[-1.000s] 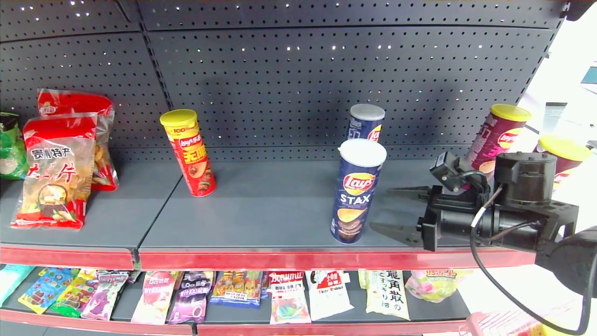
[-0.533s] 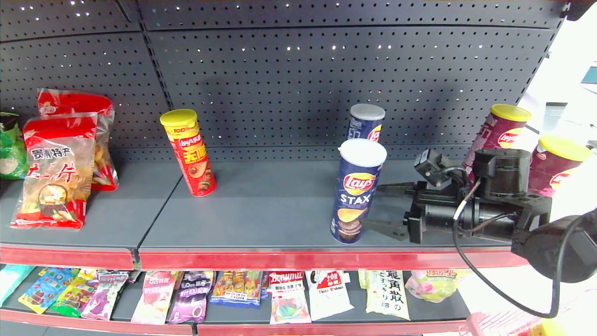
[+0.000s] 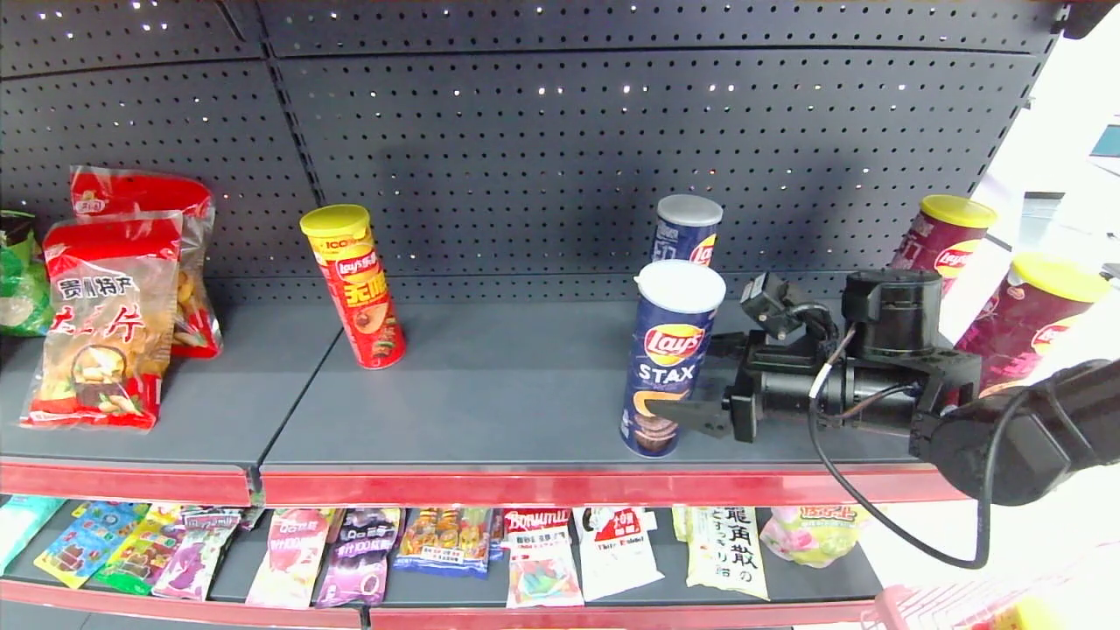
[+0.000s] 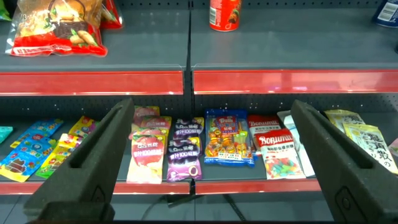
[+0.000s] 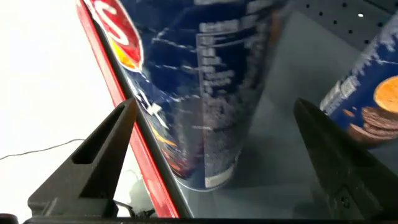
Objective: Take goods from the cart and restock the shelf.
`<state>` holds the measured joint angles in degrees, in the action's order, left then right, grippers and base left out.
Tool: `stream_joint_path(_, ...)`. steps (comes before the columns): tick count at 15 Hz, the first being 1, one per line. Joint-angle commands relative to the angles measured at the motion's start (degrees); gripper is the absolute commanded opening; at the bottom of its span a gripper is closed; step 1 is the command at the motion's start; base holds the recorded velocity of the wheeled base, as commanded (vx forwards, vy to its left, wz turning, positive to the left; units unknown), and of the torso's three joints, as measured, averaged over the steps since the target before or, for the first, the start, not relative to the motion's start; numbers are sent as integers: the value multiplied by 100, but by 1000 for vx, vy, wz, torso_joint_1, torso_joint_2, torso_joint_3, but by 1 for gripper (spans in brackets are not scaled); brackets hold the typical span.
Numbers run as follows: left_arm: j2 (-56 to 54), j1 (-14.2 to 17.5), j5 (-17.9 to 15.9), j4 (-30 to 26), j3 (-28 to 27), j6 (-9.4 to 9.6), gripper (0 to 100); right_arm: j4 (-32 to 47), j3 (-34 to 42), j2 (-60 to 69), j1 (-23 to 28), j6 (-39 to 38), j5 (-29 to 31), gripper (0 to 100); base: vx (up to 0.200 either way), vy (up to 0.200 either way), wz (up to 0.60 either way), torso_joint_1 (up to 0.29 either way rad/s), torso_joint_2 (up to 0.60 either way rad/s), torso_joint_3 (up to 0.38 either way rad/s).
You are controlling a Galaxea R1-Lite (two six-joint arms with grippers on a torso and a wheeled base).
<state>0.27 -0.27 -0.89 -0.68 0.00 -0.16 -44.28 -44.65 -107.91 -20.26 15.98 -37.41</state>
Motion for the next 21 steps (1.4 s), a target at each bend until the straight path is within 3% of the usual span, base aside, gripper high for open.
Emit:
stream_joint_path(1, 8, 0, 1, -2, 0, -2, 100, -2, -52, -99, -39, 10, -3, 100, 0, 0, 0, 0, 0, 0)
stream_joint_path(4, 8, 0, 1, -2, 0, -2, 100, -2, -70, -142, -57, 28, -3, 100, 0, 0, 0, 0, 0, 0)
stream_joint_path(5, 8, 0, 1, -2, 0, -2, 100, -2, -79, -160, -101, 19, -3, 0, 0, 0, 0, 0, 0, 0)
stream_joint_path(15, 8, 0, 1, -2, 0, -2, 100, 7, 53, 33, -75, 19, -3, 0, 0, 0, 0, 0, 0, 0)
stream_joint_path(21, 8, 0, 1, -2, -9, -2, 100, 24, 282, 235, 216, 256, -117, 0, 0, 0, 0, 0, 0, 0)
